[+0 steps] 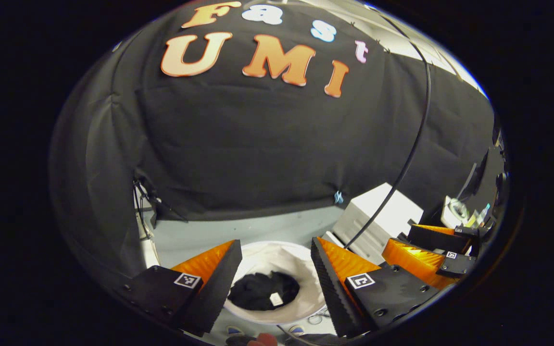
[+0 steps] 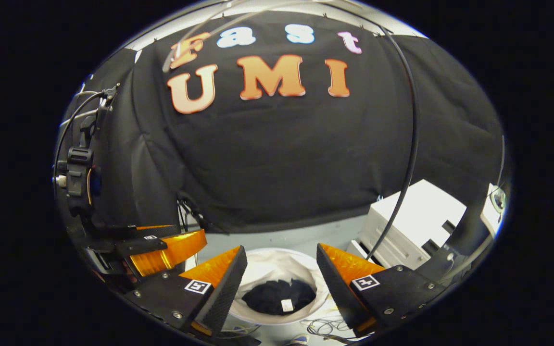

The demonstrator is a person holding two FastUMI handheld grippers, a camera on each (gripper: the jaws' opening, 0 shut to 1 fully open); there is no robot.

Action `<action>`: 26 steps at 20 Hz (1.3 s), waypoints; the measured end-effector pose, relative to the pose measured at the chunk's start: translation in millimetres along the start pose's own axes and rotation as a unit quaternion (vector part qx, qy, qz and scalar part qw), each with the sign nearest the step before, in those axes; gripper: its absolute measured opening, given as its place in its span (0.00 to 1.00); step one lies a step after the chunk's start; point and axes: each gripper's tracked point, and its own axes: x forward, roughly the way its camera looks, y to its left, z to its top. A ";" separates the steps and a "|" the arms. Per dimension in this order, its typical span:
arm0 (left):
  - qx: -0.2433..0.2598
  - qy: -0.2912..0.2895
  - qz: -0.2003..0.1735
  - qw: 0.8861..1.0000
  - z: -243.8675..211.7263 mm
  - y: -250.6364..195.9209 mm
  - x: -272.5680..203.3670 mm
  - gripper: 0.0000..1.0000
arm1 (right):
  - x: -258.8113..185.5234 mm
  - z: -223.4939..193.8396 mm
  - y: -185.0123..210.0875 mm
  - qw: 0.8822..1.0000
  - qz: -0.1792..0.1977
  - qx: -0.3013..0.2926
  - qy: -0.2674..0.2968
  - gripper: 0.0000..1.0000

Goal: Grasp the clothes on the hanger with both hands and then place them into the laundry hamper below.

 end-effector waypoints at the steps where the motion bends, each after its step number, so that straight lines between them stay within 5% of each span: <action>1: 0.001 -0.019 0.000 1.000 17.8 -0.8 -10.1 0.99 | -9.2 22.1 2.4 1.000 0.002 -0.005 -0.021 0.91; 3: 0.008 -0.062 0.000 0.998 53.8 -3.1 -26.6 0.94 | -26.4 60.8 7.0 0.998 0.009 -0.009 -0.061 0.90; 7: 0.025 -0.134 -0.002 0.991 113.2 -20.1 -58.3 1.00 | -41.7 109.9 14.7 0.992 0.018 -0.009 -0.123 0.91; 14: 0.025 -0.211 0.006 0.977 180.4 -33.9 -96.3 0.95 | -70.6 164.9 13.2 0.983 0.019 0.001 -0.182 0.91; 18: 0.029 -0.241 0.003 0.970 196.8 -38.6 -111.3 0.89 | -87.8 186.2 8.4 0.976 0.015 0.005 -0.215 0.91; 19: 0.031 -0.244 0.003 0.969 197.9 -39.1 -114.8 0.95 | -91.0 189.8 8.1 0.976 0.012 0.004 -0.218 0.91; 24: 0.029 -0.262 -0.002 0.965 198.9 -46.0 -131.8 0.89 | -100.5 196.7 9.6 0.973 0.012 0.010 -0.229 0.91; 26: 0.022 -0.267 -0.009 0.963 196.4 -48.8 -135.7 0.95 | -102.6 196.7 9.6 0.973 0.010 0.007 -0.230 0.91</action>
